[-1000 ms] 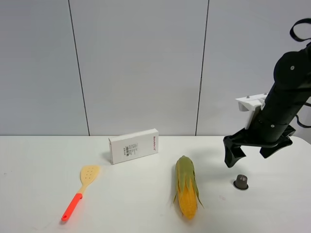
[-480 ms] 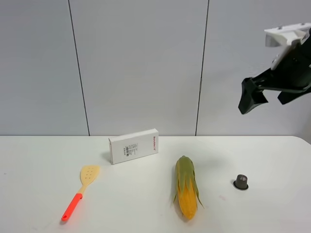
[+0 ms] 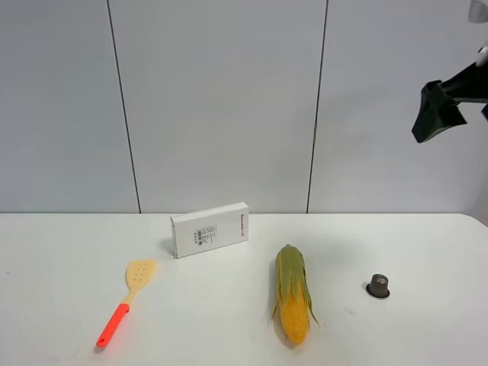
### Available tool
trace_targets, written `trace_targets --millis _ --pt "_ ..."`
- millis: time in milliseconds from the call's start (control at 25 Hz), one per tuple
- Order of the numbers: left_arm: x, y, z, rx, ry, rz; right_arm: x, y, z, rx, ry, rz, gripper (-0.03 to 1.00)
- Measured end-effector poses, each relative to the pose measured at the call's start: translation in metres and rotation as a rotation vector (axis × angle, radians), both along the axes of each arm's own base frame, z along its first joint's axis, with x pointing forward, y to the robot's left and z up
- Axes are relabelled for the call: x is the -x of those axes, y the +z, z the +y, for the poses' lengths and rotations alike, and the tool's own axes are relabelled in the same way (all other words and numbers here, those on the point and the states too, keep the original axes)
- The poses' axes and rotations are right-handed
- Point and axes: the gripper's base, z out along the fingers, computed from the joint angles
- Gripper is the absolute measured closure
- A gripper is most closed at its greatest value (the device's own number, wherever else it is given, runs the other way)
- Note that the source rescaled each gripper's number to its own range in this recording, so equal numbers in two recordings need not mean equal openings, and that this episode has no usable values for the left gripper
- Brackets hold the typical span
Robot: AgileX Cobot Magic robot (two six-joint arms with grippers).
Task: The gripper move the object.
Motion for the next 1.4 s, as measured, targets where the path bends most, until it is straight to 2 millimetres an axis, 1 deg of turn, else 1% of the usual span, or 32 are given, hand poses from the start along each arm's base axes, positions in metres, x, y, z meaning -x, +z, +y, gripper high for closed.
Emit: trace_targets --millis 80,200,320,440,560,640,720,840,960,1040,1120,1240,1400 --pt "0.0 0.0 0.0 0.0 0.0 0.0 0.008 0.01 -0.016 0.017 -0.049 -0.02 -0.03" --pt "0.0 0.0 0.0 0.0 0.0 0.0 0.026 0.025 -0.041 0.033 -0.141 -0.046 -0.03" --pt "0.0 0.0 0.0 0.0 0.0 0.0 0.049 0.042 -0.054 0.039 -0.201 -0.085 -0.03" --pt "0.0 0.0 0.0 0.0 0.0 0.0 0.076 0.064 -0.055 0.038 -0.214 -0.174 -0.03" --pt "0.0 0.0 0.0 0.0 0.0 0.0 0.113 0.087 -0.053 0.048 -0.216 -0.279 -0.03" --pt "0.0 0.0 0.0 0.0 0.0 0.0 0.142 0.099 -0.052 0.073 -0.23 -0.33 -0.03" --pt "0.0 0.0 0.0 0.0 0.0 0.0 0.168 0.104 -0.053 0.089 -0.249 -0.345 -0.03" --pt "0.0 0.0 0.0 0.0 0.0 0.0 0.21 0.107 -0.051 0.086 -0.278 -0.346 -0.03" --pt "0.0 0.0 0.0 0.0 0.0 0.0 0.246 0.102 -0.049 0.053 -0.302 -0.356 -0.03" --pt "0.0 0.0 0.0 0.0 0.0 0.0 0.266 0.091 -0.045 0.017 -0.3 -0.377 -0.03" --pt "0.0 0.0 0.0 0.0 0.0 0.0 0.284 0.077 -0.04 -0.03 -0.278 -0.398 -0.03" --pt "0.0 0.0 0.0 0.0 0.0 0.0 0.297 0.044 -0.03 -0.116 -0.214 -0.383 -0.03" --pt "0.0 0.0 0.0 0.0 0.0 0.0 0.306 -0.002 -0.026 -0.148 -0.187 -0.357 -0.03"
